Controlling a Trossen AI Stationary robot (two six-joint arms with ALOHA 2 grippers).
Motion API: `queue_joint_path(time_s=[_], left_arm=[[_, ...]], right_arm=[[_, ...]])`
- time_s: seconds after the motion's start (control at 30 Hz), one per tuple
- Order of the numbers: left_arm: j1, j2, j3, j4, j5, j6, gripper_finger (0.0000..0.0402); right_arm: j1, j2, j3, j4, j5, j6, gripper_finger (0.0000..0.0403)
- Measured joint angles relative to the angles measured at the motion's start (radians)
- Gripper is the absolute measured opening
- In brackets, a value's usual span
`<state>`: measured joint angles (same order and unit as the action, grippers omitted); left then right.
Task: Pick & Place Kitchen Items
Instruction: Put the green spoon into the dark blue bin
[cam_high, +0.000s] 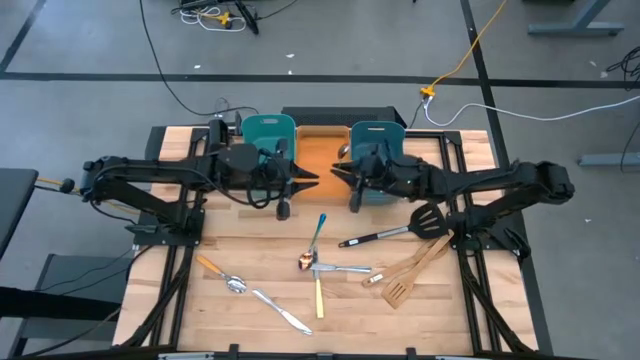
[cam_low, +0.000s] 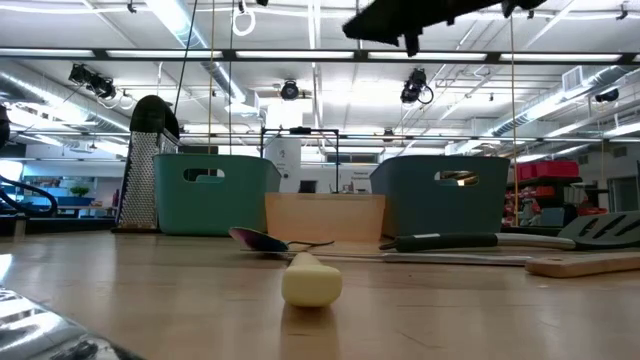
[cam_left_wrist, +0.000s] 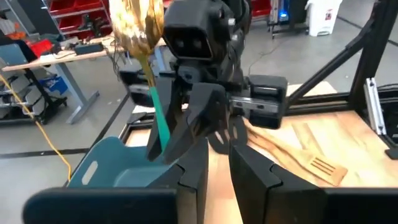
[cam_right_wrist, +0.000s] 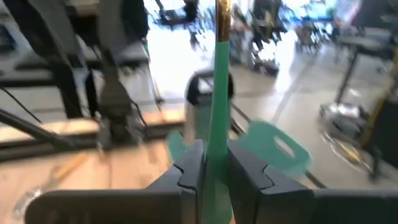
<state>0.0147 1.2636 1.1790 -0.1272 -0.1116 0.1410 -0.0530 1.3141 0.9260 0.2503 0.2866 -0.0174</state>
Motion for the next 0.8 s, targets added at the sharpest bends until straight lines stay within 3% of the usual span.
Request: queue_joint_path(time_s=[0.43, 0.8], left_arm=[[-0.001, 0.0, 0.0, -0.045, -0.007, -0.027, 0.0071], [-0.002, 0.0, 0.0, -0.045, -0.007, -0.047, 0.0071]], right_arm=[[-0.143, -0.12, 0.0, -0.509, 0.114, 0.231, 0.0052], [-0.31, -0.097, 0.0, -0.702, 0.002, 0.377, 0.0052]])
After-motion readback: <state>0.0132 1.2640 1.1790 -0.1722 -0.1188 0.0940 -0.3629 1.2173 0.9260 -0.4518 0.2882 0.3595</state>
